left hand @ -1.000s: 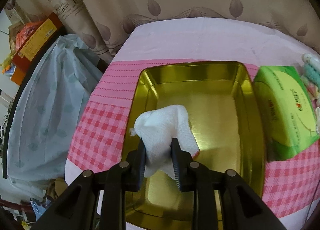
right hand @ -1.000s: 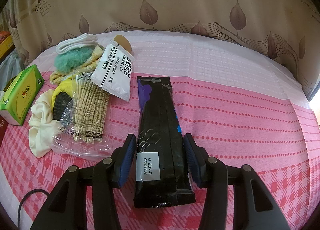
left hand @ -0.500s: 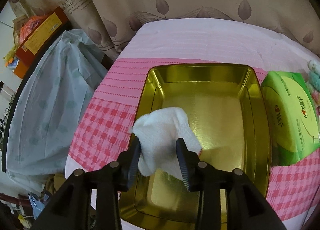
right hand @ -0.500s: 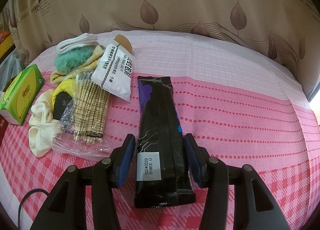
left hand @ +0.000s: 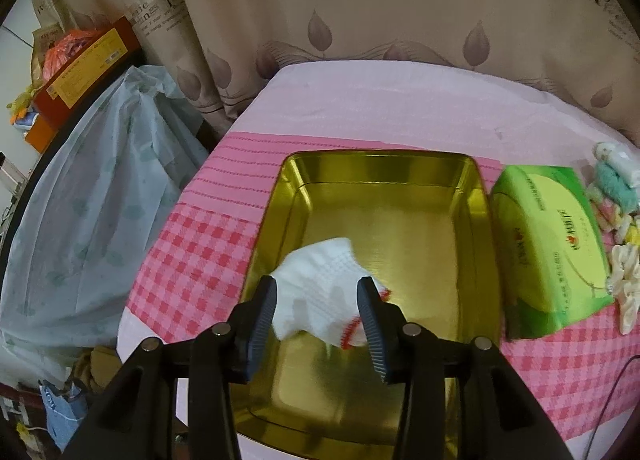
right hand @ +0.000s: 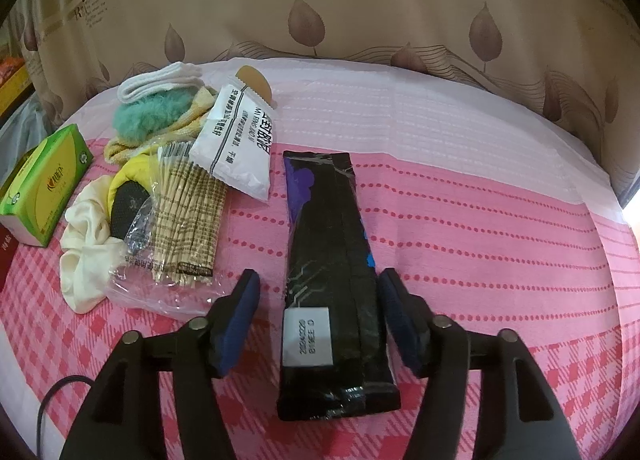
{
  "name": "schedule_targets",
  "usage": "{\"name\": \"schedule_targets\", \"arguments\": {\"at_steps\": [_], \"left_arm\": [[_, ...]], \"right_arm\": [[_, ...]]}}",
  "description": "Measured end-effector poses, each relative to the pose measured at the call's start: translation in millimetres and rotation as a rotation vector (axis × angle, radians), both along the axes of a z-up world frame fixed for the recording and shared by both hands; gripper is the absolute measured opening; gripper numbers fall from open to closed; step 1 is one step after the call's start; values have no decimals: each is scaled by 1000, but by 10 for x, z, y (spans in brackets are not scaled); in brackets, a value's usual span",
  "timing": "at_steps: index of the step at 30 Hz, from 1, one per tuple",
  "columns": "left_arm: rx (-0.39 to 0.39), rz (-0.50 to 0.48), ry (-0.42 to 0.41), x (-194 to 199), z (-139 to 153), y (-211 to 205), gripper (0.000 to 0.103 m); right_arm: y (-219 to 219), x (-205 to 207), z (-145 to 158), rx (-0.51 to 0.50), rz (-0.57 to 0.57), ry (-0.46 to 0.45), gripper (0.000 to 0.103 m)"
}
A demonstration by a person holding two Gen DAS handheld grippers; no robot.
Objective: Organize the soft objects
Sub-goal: 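Carry the glove with the left gripper into the gold tin and release, then carry the black package with the right gripper into the gold tin and release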
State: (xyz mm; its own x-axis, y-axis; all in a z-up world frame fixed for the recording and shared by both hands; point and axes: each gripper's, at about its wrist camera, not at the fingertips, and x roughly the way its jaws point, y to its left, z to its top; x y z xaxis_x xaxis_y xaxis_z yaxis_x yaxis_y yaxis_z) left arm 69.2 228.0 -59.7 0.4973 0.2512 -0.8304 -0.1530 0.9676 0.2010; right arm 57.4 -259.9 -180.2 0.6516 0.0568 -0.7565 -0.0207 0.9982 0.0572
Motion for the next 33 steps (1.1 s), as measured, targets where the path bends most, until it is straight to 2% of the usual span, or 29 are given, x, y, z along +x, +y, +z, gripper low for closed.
{"name": "schedule_targets", "arguments": {"at_steps": [2, 8, 9, 11, 13, 28, 33], "left_arm": [[-12, -8, -2, -30, -2, -60, 43], [-59, -18, -16, -93, -16, -182, 43], [-59, -17, -19, -99, -21, -191, 43], [-53, -7, -25, -115, -31, -208, 43], [-58, 2, -32, -131, -42, -198, 43], [-88, 86, -88, -256, -105, -44, 43], [-109, 106, -107, -295, -95, 15, 43]], "right_arm": [[19, 23, 11, -13, 0, 6, 68], [-25, 120, 46, -8, -18, 15, 69], [-33, 122, 52, -10, -20, 14, 67], [-50, 107, 75, -16, -27, 7, 49], [-61, 77, 102, -22, -30, 5, 40], [140, -243, 174, -45, -133, 24, 33], [179, -385, 324, -32, -189, -5, 32]]}}
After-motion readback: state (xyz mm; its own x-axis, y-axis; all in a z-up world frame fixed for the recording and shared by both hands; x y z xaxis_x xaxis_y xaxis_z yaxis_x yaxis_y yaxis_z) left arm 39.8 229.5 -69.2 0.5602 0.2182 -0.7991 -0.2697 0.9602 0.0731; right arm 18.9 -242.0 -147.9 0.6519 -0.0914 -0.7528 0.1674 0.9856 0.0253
